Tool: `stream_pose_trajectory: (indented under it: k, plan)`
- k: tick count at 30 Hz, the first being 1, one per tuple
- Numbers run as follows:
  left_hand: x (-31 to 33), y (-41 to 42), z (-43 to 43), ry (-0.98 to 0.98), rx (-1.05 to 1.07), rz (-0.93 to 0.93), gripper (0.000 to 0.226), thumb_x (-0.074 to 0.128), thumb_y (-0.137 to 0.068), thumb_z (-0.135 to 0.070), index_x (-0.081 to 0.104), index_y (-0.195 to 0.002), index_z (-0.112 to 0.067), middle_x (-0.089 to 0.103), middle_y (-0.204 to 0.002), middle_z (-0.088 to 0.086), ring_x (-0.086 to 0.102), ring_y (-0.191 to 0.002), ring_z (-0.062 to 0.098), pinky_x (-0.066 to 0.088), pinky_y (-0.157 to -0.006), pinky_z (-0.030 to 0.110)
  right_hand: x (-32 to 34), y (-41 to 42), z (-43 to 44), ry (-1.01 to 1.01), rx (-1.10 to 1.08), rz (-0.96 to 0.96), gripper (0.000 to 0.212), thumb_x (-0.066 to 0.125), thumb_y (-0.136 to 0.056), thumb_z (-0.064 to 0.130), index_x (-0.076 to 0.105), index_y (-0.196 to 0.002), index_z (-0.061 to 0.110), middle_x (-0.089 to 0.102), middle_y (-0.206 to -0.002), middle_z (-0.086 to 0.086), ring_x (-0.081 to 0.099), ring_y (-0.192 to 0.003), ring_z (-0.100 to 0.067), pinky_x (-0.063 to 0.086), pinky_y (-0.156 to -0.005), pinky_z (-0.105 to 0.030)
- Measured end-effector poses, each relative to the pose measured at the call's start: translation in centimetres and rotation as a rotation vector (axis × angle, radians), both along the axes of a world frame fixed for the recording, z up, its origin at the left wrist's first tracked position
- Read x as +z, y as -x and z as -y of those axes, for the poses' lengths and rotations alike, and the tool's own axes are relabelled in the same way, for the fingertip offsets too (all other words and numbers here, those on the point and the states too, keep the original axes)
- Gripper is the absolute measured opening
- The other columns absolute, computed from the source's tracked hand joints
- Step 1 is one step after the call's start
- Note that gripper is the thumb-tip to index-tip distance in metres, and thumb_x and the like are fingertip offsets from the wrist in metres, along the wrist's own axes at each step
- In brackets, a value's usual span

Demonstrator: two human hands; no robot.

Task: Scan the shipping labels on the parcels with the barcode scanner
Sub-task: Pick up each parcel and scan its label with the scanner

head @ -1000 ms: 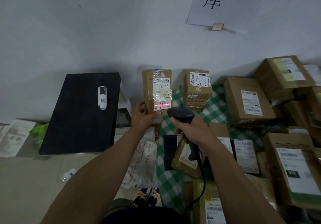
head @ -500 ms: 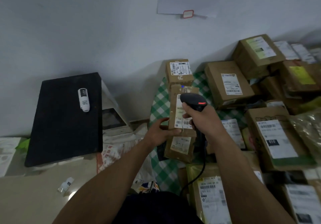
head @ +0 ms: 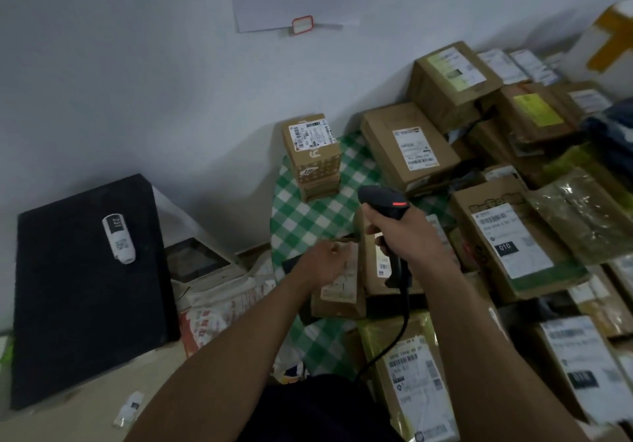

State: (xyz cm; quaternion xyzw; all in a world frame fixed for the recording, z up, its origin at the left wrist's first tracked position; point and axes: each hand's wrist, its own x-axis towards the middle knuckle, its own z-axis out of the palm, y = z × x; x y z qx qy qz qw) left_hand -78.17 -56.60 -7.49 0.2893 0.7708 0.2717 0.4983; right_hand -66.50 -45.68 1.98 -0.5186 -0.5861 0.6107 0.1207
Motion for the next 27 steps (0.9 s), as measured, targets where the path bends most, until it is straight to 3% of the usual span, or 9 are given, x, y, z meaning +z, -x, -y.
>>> stream_pose_trajectory:
  k: [2,5,8,10,15,17,21,25,27]
  plan:
    - [0.4,2.5,-1.1,-0.094,0.150,-0.220,0.045,0.050,-0.105,-0.045,0.069,-0.093,-0.007,0.072,-0.092,0.007,0.066,-0.087,0.024,0.054,-0.084,0.043,-0.1,0.5,-0.2,0.010,0.014,-0.018,0.017,0.075,-0.096,0.032,0.073,-0.104,0.018,0.071,-0.076,-0.006,0.060,-0.057,-0.012,0.049,-0.050,-0.024]
    - [1.9,6.4,-3.9,-0.155,0.389,-0.309,0.034,0.057,-0.102,-0.045,0.065,-0.120,-0.017,0.062,-0.112,-0.005,0.060,-0.104,0.016,0.048,-0.088,0.033,-0.5,1.3,-0.7,0.025,0.016,-0.008,0.019,0.075,-0.096,0.033,0.074,-0.105,0.017,0.073,-0.081,-0.009,0.060,-0.054,-0.009,0.048,-0.050,-0.022]
    - [3.0,9.5,-7.2,-0.191,0.569,-0.210,0.053,0.058,-0.098,-0.053,0.052,-0.137,-0.017,0.059,-0.132,0.003,0.061,-0.118,0.024,0.055,-0.099,0.043,-0.8,2.7,-1.3,0.052,0.042,-0.006,0.019,0.075,-0.096,0.035,0.073,-0.107,0.019,0.074,-0.084,-0.010,0.061,-0.055,-0.008,0.049,-0.056,-0.027]
    - [3.6,10.7,-9.2,-0.182,0.667,-0.087,0.055,0.058,-0.101,-0.049,0.049,-0.142,-0.013,0.060,-0.137,0.007,0.060,-0.122,0.026,0.051,-0.099,0.038,-1.1,3.5,-1.5,0.071,0.041,-0.014,0.020,0.075,-0.095,0.036,0.073,-0.110,0.022,0.075,-0.084,-0.007,0.062,-0.056,-0.008,0.049,-0.055,-0.026]
    - [2.4,12.3,-10.4,-0.145,0.732,0.109,0.032,0.056,-0.105,-0.039,0.057,-0.129,-0.017,0.067,-0.123,0.004,0.064,-0.092,0.016,0.049,-0.071,0.028,-1.5,4.5,-1.5,0.111,0.069,-0.027,0.018,0.075,-0.095,0.037,0.070,-0.111,0.029,0.075,-0.081,-0.003,0.064,-0.060,-0.009,0.051,-0.057,-0.027]
    - [1.4,12.8,-10.1,-0.200,0.717,0.218,0.025,0.058,-0.105,-0.032,0.056,-0.127,-0.021,0.068,-0.126,0.003,0.066,-0.094,0.015,0.053,-0.068,0.029,-1.5,4.6,-1.4,0.114,0.071,-0.040,0.017,0.075,-0.096,0.035,0.070,-0.110,0.027,0.075,-0.082,-0.004,0.064,-0.060,-0.010,0.052,-0.055,-0.024]
    - [-0.8,12.5,-8.5,-0.314,0.658,0.267,0.057,0.074,-0.093,-0.017,0.046,-0.140,-0.034,0.063,-0.134,-0.006,0.063,-0.120,0.023,0.055,-0.101,0.050,-1.5,4.5,-1.3,0.148,0.083,-0.067,0.017,0.072,-0.098,0.031,0.069,-0.112,0.023,0.072,-0.082,-0.007,0.062,-0.061,-0.012,0.050,-0.053,-0.024]
    - [-1.9,11.3,-6.5,-0.285,0.579,0.258,0.109,0.091,-0.076,-0.016,0.024,-0.161,-0.026,0.052,-0.152,-0.001,0.057,-0.131,0.022,0.048,-0.111,0.052,-1.5,4.2,-1.2,0.149,0.040,-0.064,0.016,0.073,-0.097,0.031,0.071,-0.109,0.020,0.072,-0.081,-0.008,0.061,-0.061,-0.014,0.049,-0.055,-0.027]
    - [-1.4,11.0,-6.2,-0.313,0.588,0.200,0.108,0.093,-0.074,-0.018,0.028,-0.161,-0.023,0.052,-0.151,0.000,0.057,-0.130,0.019,0.047,-0.113,0.049,-1.3,4.1,-1.2,0.137,0.029,-0.071,0.016,0.074,-0.097,0.031,0.071,-0.109,0.021,0.073,-0.082,-0.008,0.062,-0.061,-0.013,0.050,-0.055,-0.026]
